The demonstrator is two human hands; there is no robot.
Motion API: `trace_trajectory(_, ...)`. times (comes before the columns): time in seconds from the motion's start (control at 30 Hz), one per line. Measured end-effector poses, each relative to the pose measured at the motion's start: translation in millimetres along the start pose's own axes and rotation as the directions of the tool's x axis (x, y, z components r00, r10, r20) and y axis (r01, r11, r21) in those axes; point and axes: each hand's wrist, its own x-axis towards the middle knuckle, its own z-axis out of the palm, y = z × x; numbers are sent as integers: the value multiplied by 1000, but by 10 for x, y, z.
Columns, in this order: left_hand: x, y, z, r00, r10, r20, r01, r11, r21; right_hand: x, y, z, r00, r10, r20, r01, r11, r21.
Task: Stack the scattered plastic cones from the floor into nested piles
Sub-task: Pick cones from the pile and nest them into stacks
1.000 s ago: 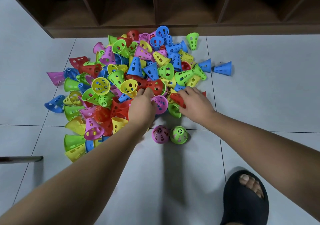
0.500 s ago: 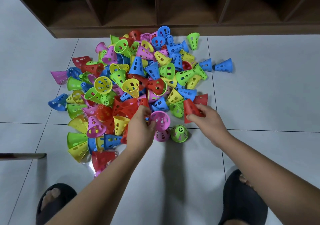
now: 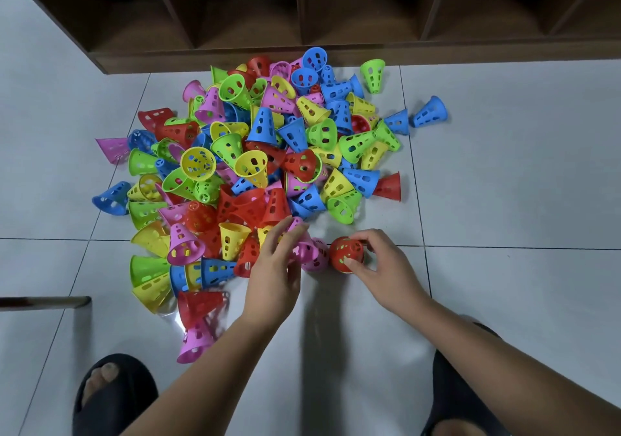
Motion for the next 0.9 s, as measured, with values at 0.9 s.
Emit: trace_trajectory(0.9, 86, 231, 55, 986, -164, -38, 149, 955, -257, 1, 96, 80, 999, -51, 18, 52, 996, -68)
